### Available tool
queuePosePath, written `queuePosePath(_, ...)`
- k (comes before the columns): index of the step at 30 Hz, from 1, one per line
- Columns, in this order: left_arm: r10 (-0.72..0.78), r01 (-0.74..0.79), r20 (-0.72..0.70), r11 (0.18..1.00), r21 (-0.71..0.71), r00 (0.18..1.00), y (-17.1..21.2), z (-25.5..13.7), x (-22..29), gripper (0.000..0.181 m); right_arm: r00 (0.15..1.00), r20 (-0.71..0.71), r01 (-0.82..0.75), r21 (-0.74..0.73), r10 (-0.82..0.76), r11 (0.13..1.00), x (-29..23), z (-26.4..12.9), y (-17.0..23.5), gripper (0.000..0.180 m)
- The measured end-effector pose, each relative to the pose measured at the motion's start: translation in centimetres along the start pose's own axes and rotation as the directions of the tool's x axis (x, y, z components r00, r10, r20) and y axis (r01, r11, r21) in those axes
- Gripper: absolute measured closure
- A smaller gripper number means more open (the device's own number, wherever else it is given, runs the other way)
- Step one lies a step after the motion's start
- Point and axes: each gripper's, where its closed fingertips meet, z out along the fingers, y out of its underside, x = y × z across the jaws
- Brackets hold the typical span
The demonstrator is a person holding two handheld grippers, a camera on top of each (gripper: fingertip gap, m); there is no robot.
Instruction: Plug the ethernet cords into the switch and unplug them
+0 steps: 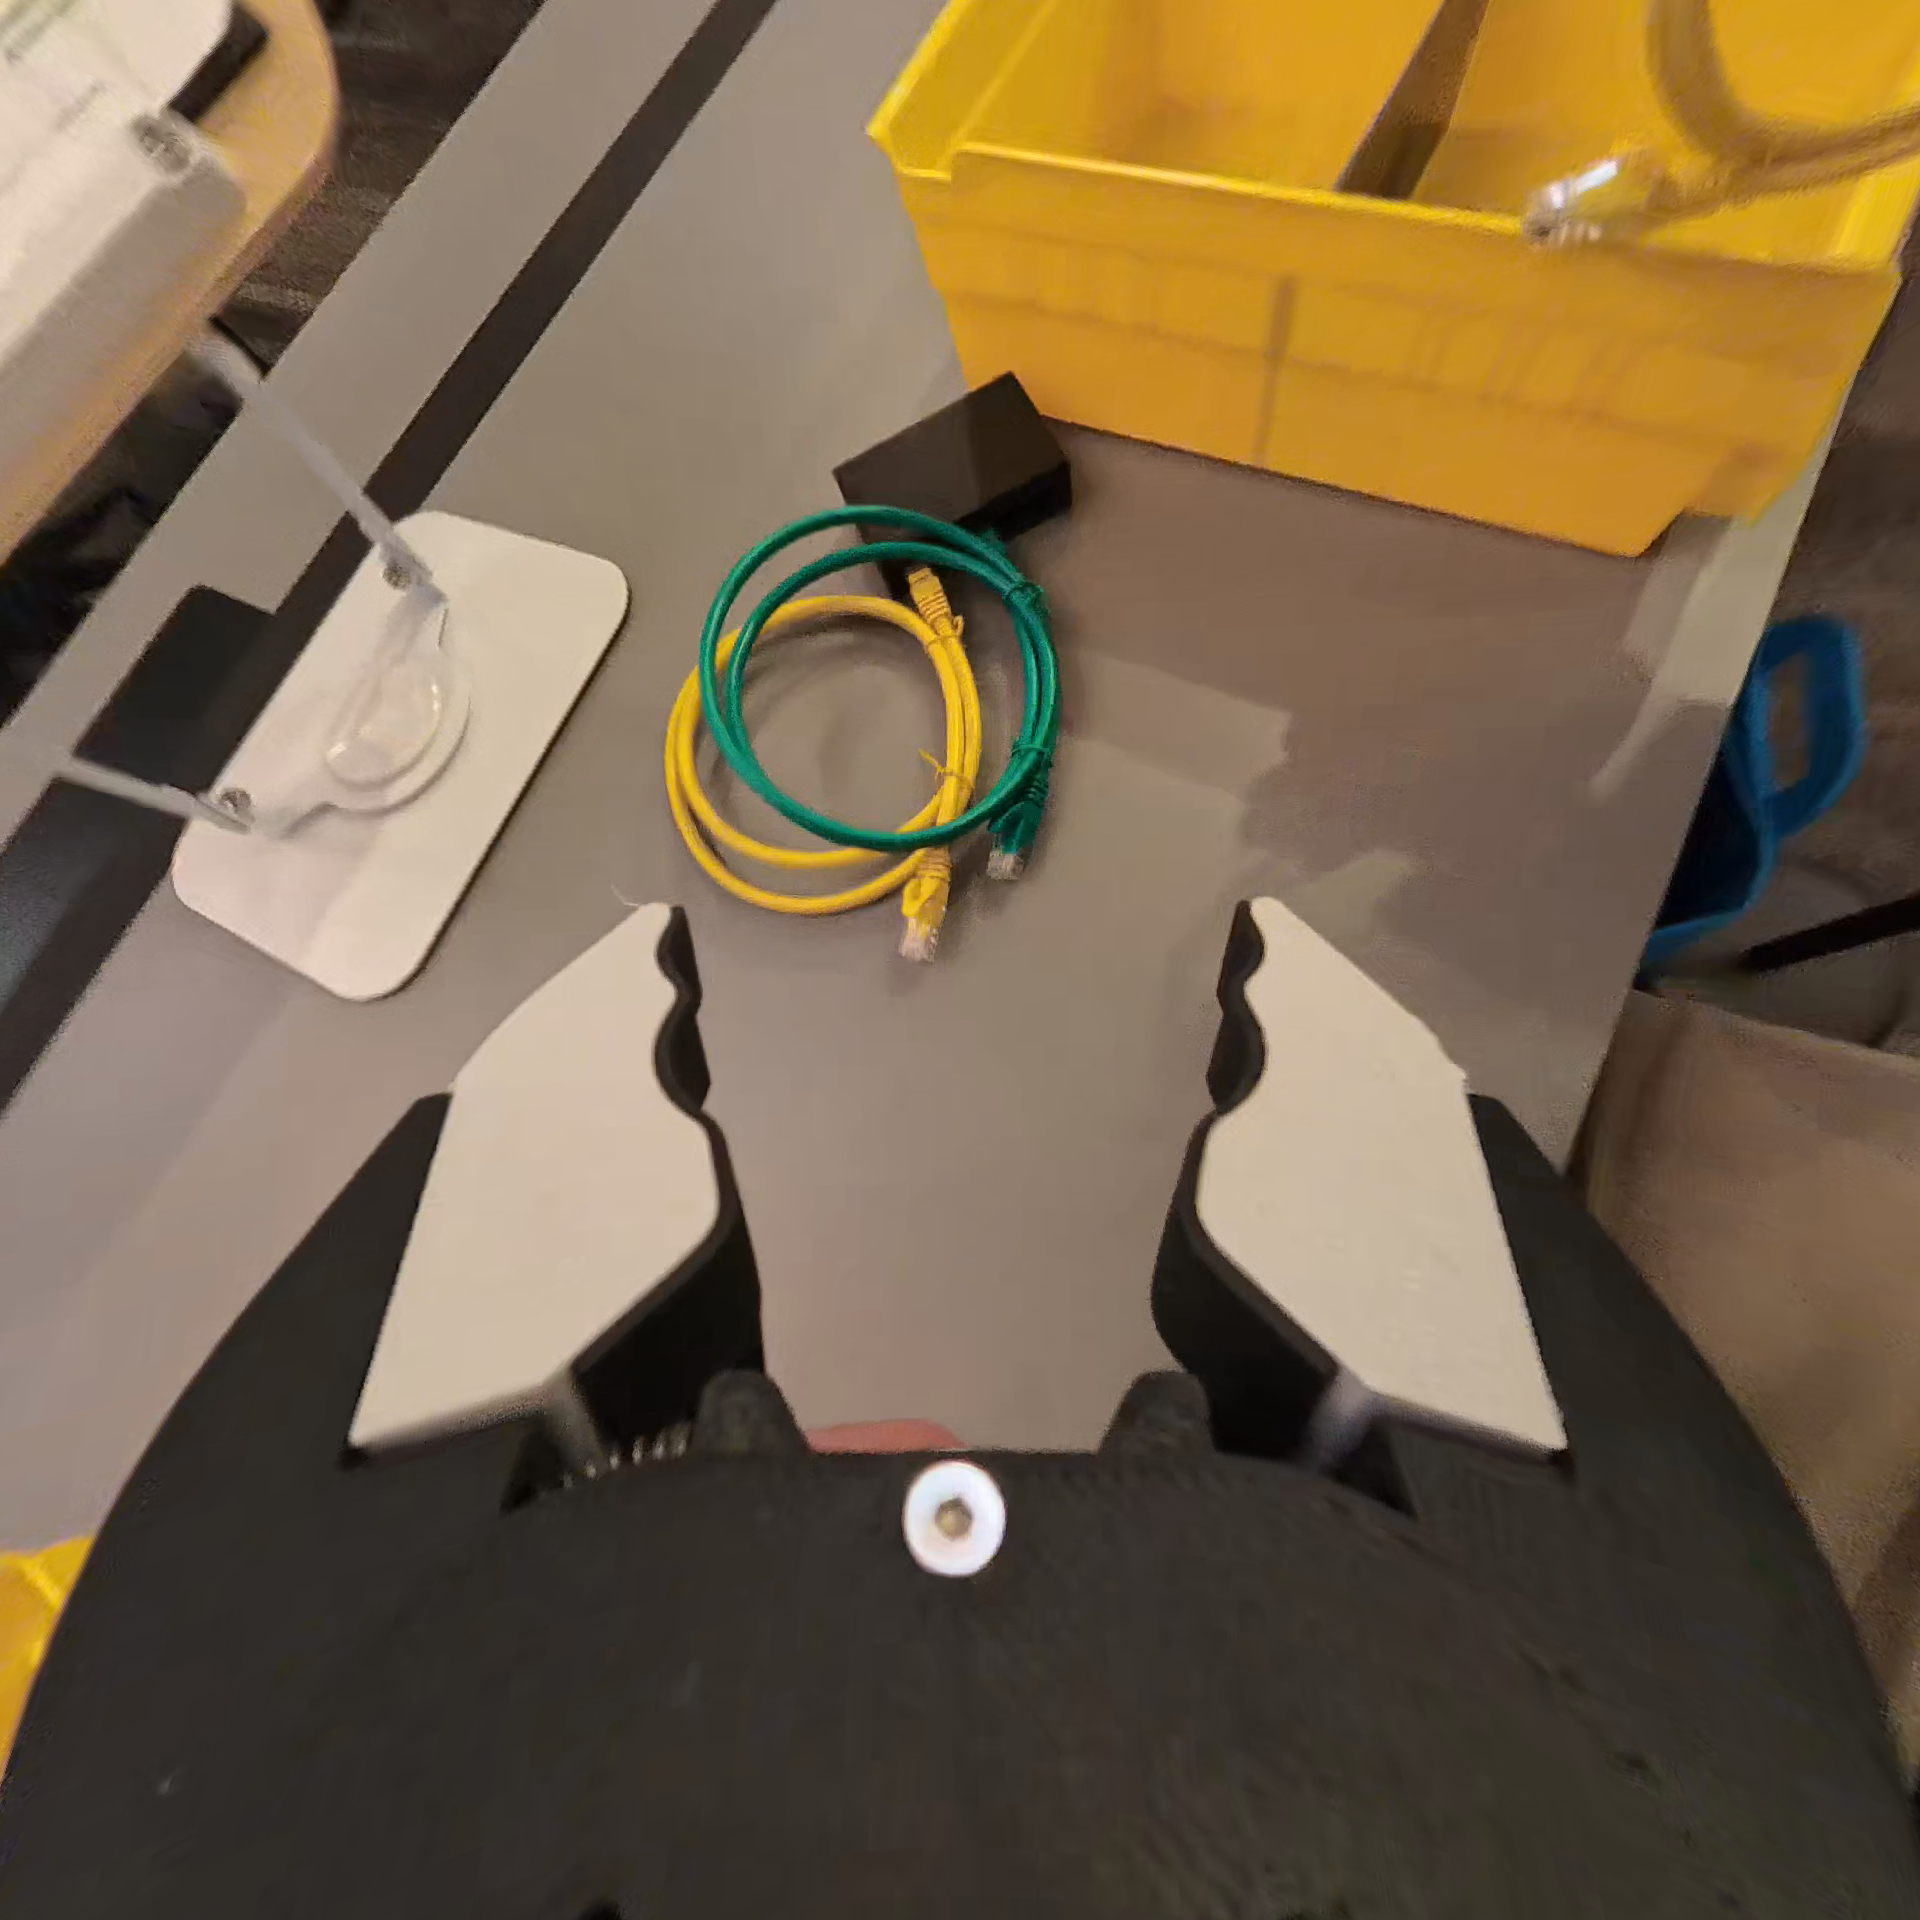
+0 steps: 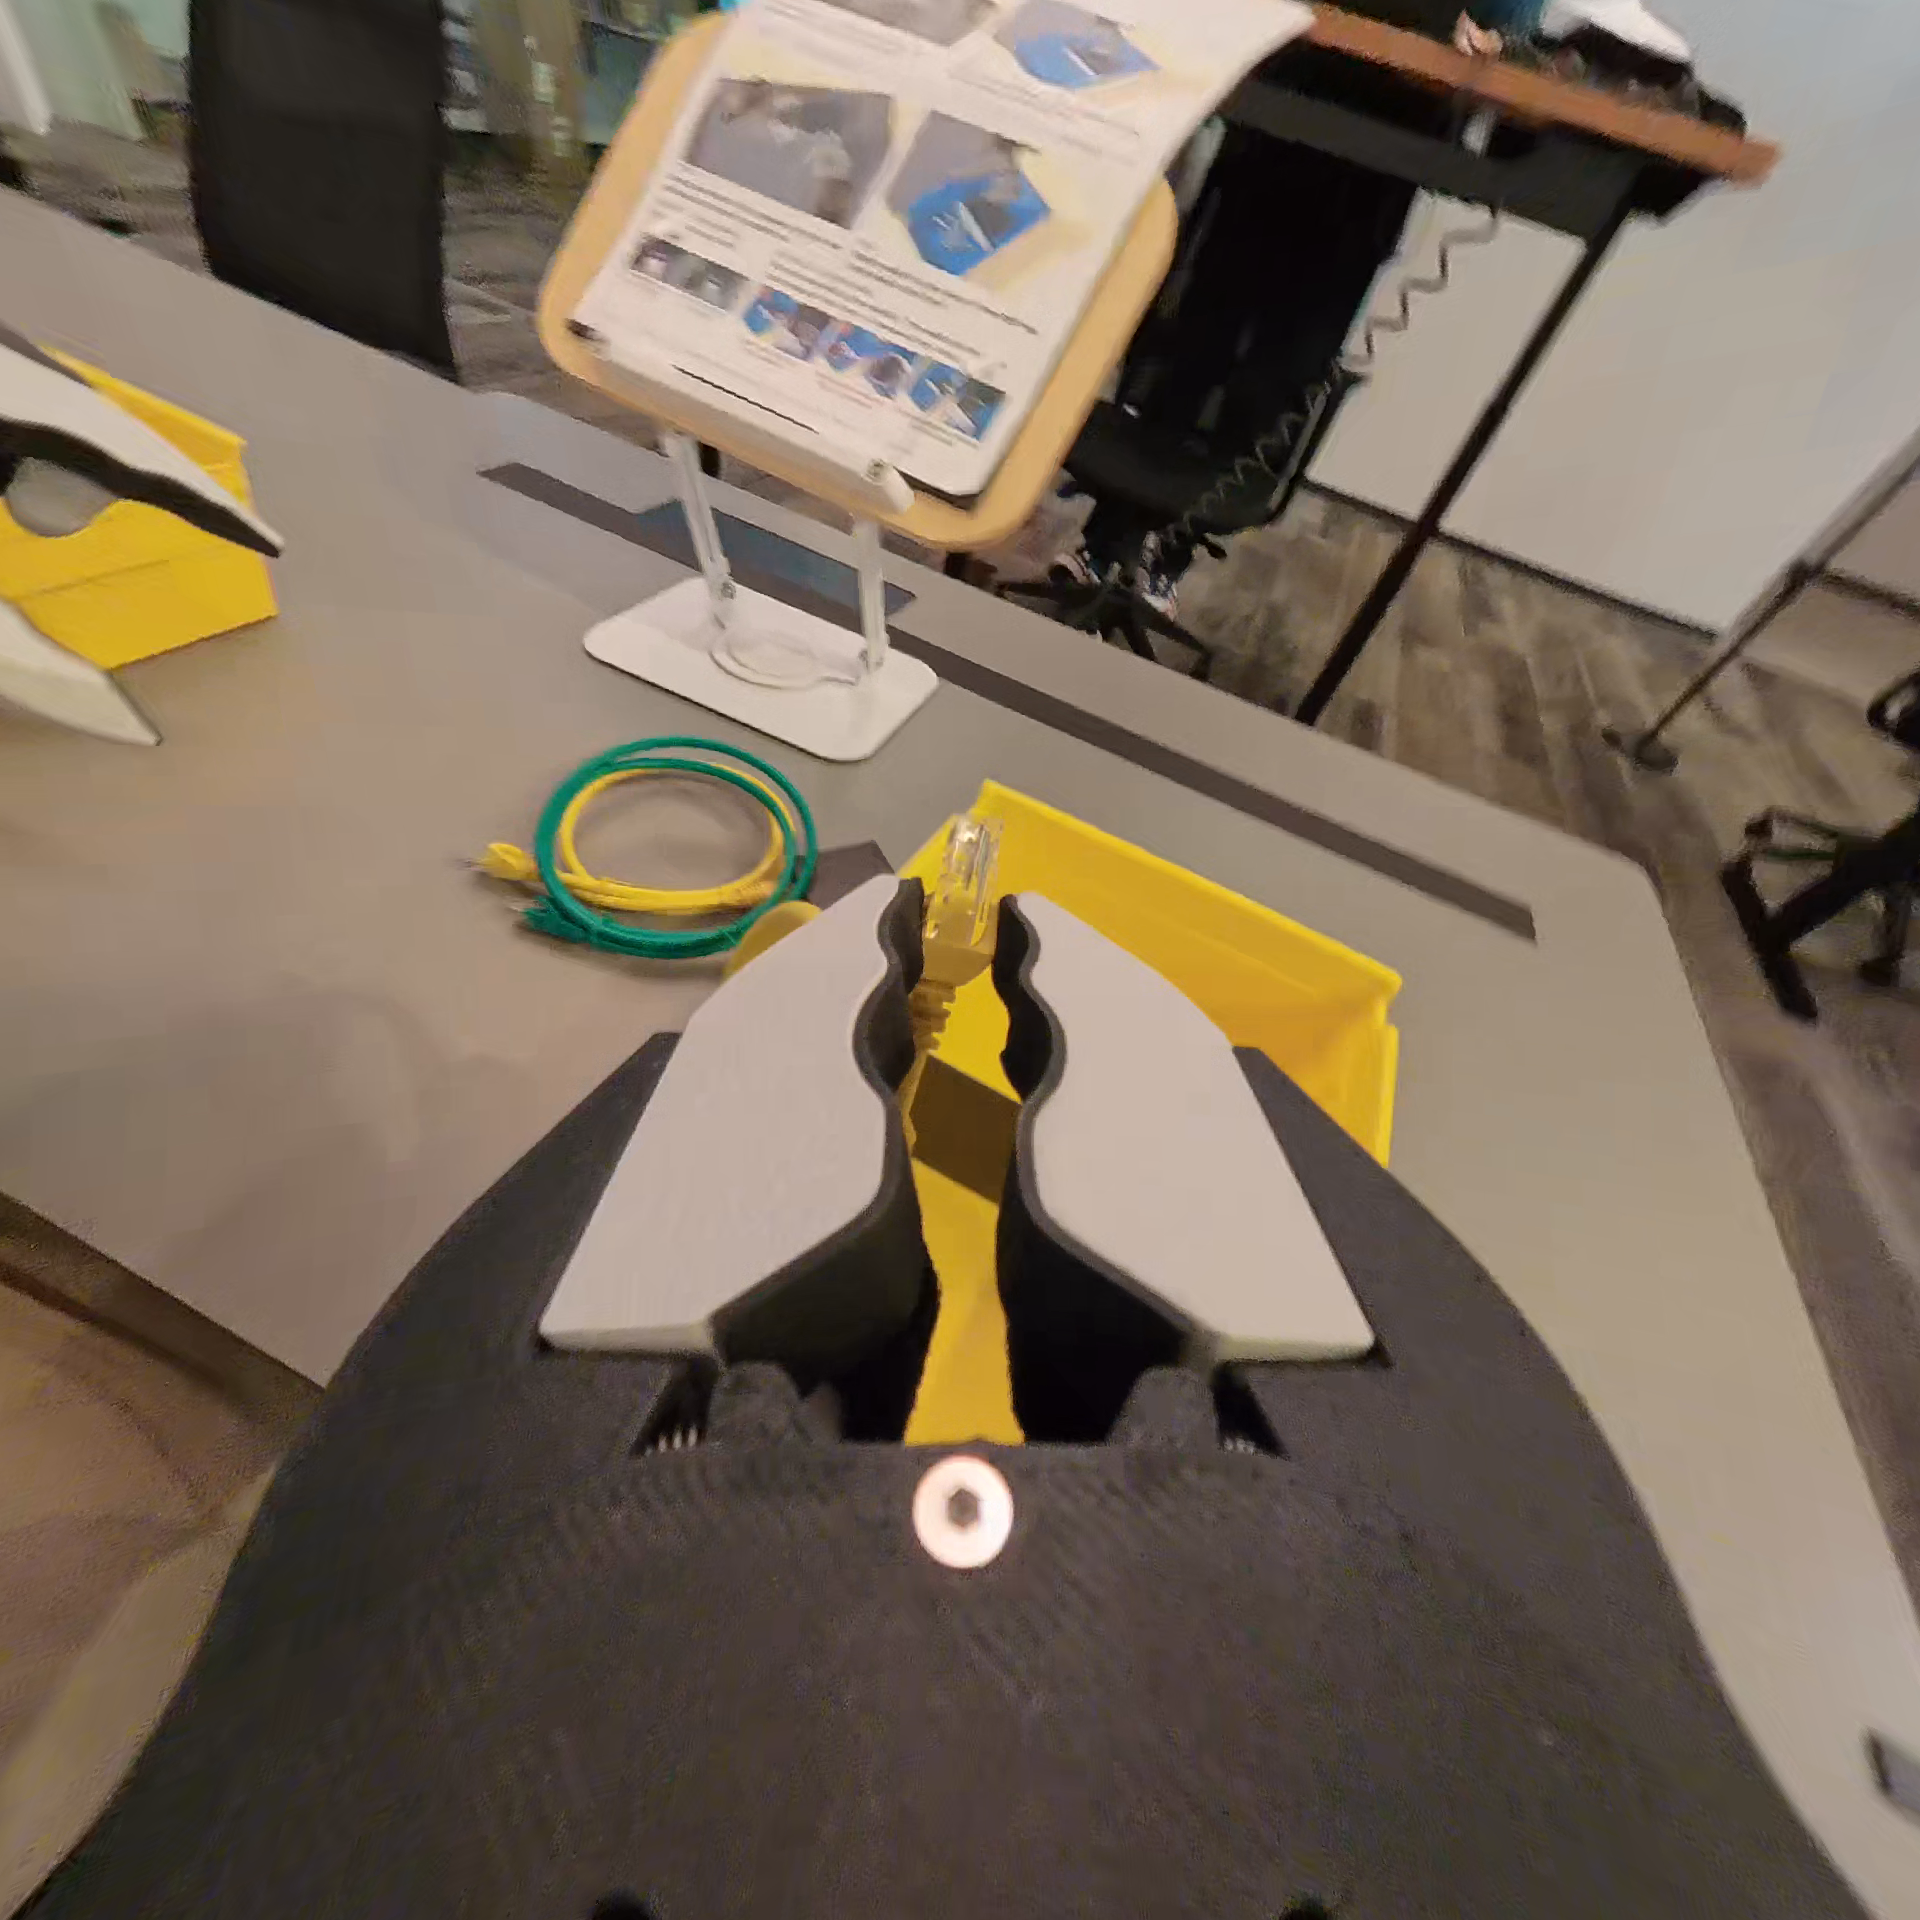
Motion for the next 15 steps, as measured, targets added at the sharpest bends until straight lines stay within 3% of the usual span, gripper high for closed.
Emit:
queuePosePath(2,0.038,-0.039,-0.034,0.999,-0.022,0.999,-1.3,1.6,1.0,0.093,0.995,-0.027,-0.094,0.010,0.094,0.996,1.6,-0.5,1.4,0.167)
queuePosePath(6,0.091,-0.097,-0.053,0.989,-0.113,0.994,-3.5,6.1,0.4,0.090,0.974,-0.067,-0.218,-0.027,0.215,0.976,3.2,-0.7,4.9,0.167)
queuePosePath(10,0.012,-0.043,-0.148,0.978,-0.204,0.989,-4.9,12.0,-0.7,0.089,0.940,-0.088,-0.334,-0.051,0.329,0.941,4.2,-0.6,7.7,0.167)
queuePosePath(15,0.179,-0.223,-0.143,0.883,-0.414,0.973,-1.6,19.1,-3.9,0.092,0.909,-0.084,-0.414,-0.055,0.409,0.909,4.6,0.6,9.1,0.167)
